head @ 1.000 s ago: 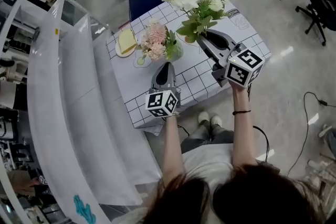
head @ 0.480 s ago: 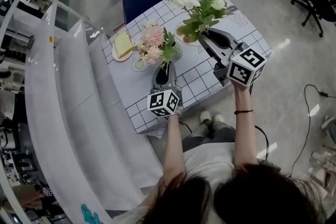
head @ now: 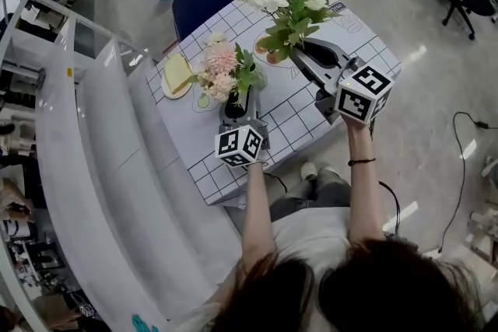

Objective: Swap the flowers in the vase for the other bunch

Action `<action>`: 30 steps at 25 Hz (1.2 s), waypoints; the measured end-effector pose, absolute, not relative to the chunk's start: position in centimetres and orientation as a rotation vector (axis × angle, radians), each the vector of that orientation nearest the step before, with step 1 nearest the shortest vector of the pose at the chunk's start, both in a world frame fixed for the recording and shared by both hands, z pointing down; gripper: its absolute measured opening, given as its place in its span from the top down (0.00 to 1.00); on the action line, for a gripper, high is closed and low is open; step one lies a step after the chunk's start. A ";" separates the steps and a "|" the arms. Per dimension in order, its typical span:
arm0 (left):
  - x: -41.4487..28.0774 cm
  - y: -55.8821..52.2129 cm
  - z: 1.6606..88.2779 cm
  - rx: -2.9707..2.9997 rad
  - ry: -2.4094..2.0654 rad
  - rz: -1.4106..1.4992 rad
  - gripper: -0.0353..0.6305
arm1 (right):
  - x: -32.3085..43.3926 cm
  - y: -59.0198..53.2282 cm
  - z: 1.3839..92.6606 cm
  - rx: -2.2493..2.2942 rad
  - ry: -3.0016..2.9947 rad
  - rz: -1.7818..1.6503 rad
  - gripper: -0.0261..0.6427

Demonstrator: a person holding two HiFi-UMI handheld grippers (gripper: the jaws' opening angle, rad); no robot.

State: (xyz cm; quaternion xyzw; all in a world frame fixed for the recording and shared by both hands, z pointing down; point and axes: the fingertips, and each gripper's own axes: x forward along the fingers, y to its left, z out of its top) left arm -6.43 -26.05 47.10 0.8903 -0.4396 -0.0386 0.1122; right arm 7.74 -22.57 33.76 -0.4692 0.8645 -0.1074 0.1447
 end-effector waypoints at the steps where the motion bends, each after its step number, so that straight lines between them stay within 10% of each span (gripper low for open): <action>1: -6.3 -26.3 47.0 2.618 -1.285 -0.114 0.64 | 7.8 -22.6 33.8 -1.355 2.491 -0.307 0.89; 30: -4.6 -29.6 45.4 2.544 -1.466 -0.178 0.62 | 9.9 -25.5 32.6 -1.275 2.596 -0.313 0.89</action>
